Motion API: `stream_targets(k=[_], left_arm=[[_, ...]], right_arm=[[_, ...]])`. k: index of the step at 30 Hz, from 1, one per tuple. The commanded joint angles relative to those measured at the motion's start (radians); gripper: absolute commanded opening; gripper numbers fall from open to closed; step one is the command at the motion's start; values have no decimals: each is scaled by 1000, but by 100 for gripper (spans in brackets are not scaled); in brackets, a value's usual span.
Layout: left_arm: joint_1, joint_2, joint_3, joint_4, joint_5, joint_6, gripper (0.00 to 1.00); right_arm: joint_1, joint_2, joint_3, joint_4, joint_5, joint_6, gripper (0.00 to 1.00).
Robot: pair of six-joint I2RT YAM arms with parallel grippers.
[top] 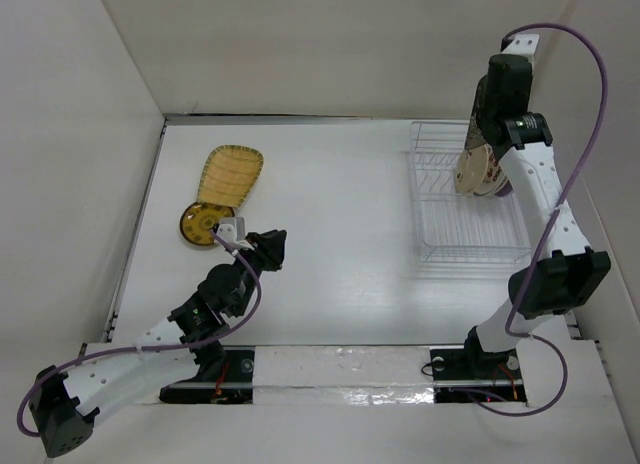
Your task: Load the plates into the dish rack
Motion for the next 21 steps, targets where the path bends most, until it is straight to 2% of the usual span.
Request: stream_targets(k=[1, 10, 21], left_arm=[[-4, -22, -10, 32, 4, 1, 21], [-4, -20, -7, 26, 4, 0, 21], [-4, -39, -9, 21, 7, -2, 21]], right_arm=[[-32, -30, 8, 128, -5, -117, 0], [-21, 4, -97, 221, -46, -232, 0], [38, 50, -215, 283, 15, -298, 0]])
